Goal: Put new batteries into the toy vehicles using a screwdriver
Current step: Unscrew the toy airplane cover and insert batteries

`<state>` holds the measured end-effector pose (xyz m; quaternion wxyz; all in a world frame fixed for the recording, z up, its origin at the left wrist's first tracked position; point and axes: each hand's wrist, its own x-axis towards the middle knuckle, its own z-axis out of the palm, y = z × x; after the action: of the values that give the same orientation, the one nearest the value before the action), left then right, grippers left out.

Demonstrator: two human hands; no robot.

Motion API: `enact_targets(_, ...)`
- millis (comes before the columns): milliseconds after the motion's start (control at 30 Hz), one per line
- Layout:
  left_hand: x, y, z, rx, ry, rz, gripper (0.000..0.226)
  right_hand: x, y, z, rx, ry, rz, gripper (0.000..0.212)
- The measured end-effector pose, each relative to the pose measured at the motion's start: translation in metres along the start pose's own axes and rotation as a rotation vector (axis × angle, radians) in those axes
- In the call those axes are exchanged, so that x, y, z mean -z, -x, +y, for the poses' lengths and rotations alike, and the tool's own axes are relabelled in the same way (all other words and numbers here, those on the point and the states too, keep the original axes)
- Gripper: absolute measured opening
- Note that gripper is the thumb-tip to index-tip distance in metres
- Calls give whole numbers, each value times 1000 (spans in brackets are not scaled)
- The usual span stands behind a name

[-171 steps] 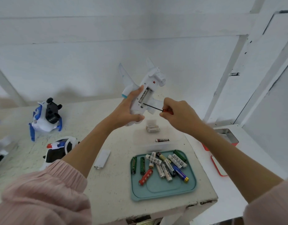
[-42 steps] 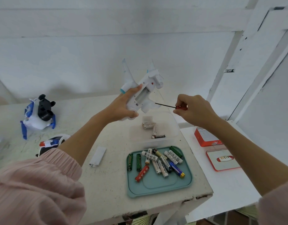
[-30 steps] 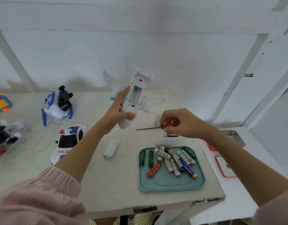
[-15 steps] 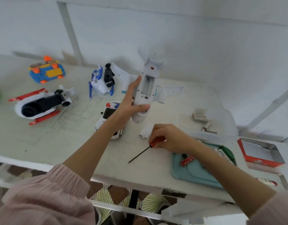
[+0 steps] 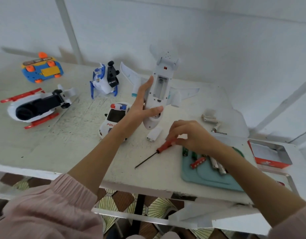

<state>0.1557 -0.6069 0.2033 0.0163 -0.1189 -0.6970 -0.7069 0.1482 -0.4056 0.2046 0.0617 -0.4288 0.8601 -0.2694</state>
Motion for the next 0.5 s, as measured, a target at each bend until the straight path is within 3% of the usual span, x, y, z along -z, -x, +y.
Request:
enact_targets(333,-29,-17,-5,22,107,-91,88,18,63,12,-227,59,-165,15)
enact_targets(500,-36,-20,-6,31,110,-130,86,9,68,7,-195,199,-214,23)
